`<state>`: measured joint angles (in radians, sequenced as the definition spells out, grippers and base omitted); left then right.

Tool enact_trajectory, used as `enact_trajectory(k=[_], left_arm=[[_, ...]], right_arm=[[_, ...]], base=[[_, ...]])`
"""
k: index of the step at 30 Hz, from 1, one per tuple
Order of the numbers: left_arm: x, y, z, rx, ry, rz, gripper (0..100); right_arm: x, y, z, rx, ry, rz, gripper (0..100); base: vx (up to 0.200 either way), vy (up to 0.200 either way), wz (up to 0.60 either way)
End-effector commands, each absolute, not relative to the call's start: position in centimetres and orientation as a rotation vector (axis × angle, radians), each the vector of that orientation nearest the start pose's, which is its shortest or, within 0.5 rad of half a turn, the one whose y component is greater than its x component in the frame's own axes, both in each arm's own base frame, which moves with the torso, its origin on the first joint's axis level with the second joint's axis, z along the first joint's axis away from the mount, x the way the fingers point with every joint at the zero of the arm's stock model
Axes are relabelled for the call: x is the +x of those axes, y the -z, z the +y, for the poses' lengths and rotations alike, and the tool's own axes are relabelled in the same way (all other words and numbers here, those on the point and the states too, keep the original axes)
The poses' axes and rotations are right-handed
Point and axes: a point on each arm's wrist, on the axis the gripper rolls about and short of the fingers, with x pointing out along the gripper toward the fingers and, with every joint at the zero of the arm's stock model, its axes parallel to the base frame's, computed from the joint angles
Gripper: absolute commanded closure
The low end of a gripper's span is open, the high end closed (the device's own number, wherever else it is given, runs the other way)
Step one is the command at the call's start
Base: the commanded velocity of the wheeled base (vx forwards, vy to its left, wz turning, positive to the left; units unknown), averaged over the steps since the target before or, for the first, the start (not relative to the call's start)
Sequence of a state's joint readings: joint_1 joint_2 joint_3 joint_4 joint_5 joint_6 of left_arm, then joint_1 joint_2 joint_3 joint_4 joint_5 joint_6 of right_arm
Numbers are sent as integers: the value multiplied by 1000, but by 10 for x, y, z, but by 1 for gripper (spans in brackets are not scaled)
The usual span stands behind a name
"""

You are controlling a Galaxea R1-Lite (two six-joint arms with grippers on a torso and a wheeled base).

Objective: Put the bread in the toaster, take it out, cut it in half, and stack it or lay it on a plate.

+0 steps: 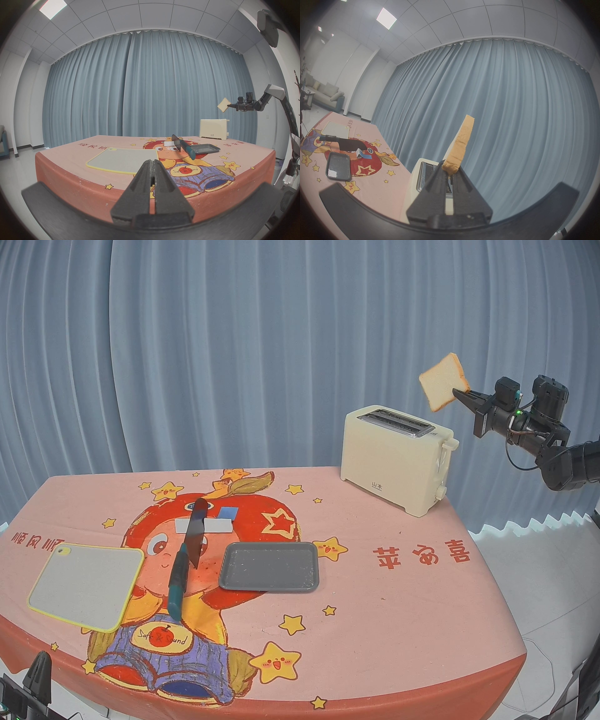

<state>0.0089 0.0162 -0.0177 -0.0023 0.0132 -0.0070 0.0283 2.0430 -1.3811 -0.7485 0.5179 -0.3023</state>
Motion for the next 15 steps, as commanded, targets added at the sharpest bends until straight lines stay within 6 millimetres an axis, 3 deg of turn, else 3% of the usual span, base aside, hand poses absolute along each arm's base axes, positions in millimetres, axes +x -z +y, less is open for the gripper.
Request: enact_trajectory(k=[1,15], left_arm=[[-23,-76,0,-8,-23,-3,100],[-23,-76,0,-8,-23,-3,100]], right_arm=[[420,-228,25,-316,-533,-170,100],[421,-249,25,-330,-534,-181,100]], base=[[0,0,0],[0,0,0]])
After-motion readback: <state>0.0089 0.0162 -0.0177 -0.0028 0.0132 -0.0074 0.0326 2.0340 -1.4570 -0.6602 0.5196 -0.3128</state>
